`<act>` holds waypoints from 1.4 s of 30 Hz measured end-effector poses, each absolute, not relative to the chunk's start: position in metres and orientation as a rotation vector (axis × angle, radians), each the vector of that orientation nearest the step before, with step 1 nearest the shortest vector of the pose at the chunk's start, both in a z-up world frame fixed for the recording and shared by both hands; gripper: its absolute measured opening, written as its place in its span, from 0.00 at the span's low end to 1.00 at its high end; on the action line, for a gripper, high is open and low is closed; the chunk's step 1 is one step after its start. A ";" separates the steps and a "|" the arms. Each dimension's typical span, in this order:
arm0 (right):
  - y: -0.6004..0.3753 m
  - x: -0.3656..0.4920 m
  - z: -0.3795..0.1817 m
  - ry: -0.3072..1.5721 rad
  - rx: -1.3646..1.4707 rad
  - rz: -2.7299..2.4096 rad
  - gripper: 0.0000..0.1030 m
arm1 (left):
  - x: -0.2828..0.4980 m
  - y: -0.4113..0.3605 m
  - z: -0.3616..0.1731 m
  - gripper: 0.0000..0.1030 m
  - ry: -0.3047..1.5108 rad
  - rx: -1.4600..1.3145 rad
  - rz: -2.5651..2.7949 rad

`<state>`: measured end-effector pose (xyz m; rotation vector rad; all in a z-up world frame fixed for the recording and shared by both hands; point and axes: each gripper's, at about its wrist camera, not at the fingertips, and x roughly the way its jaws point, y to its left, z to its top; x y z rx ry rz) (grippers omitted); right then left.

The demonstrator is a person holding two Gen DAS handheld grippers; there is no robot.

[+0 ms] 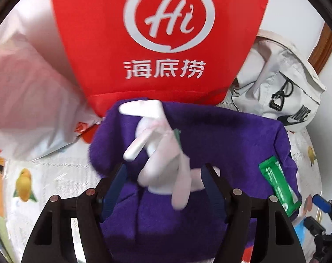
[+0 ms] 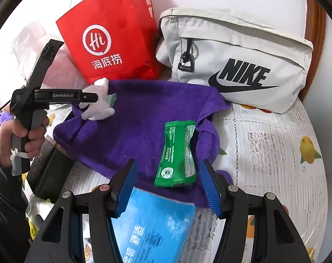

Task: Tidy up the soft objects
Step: 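Open the left tool over the purple towel while the right tool releases the packet there, then grasp the yellow mesh bag with the left tool while the right tool grasps the light green wipe pack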

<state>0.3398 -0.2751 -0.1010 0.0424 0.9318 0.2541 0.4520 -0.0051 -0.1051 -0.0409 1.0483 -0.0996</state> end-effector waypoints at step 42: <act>-0.174 0.133 -0.149 1.007 -0.035 0.423 0.66 | 0.147 0.068 -0.136 0.67 1.065 -0.231 -0.070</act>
